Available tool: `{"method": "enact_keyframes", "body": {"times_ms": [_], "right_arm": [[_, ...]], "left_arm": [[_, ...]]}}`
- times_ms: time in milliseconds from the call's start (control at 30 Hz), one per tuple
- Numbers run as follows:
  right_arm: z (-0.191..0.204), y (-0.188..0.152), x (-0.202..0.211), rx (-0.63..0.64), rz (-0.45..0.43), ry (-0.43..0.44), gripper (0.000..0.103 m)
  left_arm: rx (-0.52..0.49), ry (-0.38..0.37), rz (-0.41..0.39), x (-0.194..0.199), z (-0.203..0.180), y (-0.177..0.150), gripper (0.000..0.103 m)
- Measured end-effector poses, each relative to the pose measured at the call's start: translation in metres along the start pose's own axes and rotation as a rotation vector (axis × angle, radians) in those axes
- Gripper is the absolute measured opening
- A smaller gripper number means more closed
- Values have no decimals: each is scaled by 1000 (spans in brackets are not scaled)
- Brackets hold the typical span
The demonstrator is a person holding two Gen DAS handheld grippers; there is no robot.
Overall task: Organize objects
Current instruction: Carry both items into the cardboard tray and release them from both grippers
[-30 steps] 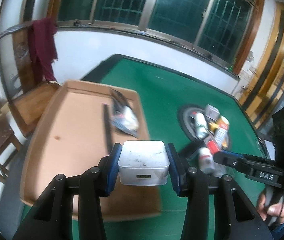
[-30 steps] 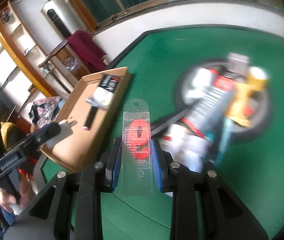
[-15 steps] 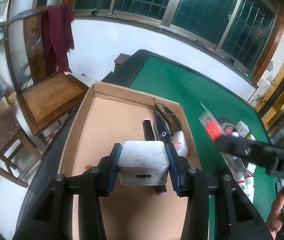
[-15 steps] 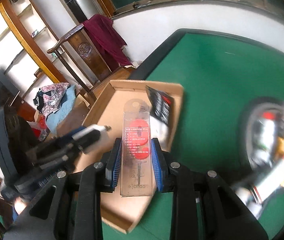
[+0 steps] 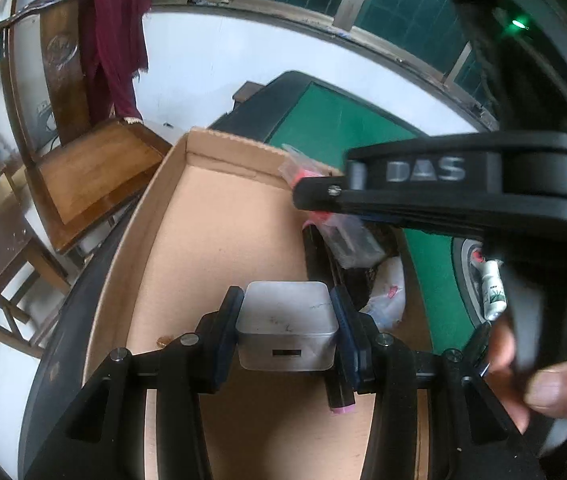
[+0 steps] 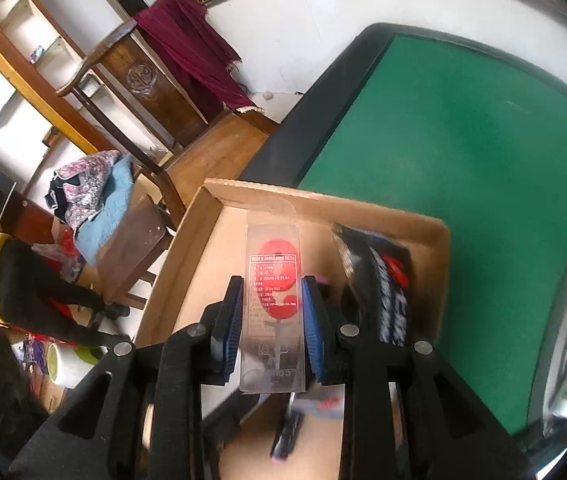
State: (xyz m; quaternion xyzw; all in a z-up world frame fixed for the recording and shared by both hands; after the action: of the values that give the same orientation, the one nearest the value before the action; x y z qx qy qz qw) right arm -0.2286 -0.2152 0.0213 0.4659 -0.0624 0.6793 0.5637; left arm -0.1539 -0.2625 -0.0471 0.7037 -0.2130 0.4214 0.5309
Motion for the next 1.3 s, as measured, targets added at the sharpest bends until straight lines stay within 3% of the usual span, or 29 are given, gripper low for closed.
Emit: {"method": "enact_keyframes", "body": {"times_ms": [433, 900, 1300], "right_arm": [[-14, 6, -26, 2, 30, -57, 26], [-12, 5, -22, -28, 19, 0, 27], [-1, -10, 1, -56, -10, 72, 27]], "left_arm": [[18, -5, 20, 0, -2, 0, 39], [65, -39, 35, 1, 4, 1, 40], [69, -47, 1, 12, 3, 0, 40]]}}
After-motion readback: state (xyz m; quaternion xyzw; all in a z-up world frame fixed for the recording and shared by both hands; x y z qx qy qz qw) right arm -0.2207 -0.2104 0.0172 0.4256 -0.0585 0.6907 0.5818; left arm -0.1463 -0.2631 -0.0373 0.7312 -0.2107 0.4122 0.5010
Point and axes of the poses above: each gripper's, at about its wrist camera, not at the fingertips, and x roughly against the way its jaws point, z to its left, y to its top, the point moved 10 cm from there along -x, roughly the way its jaws point, and after that the axes turned 15 degrees about y, right-handed, at the moved point
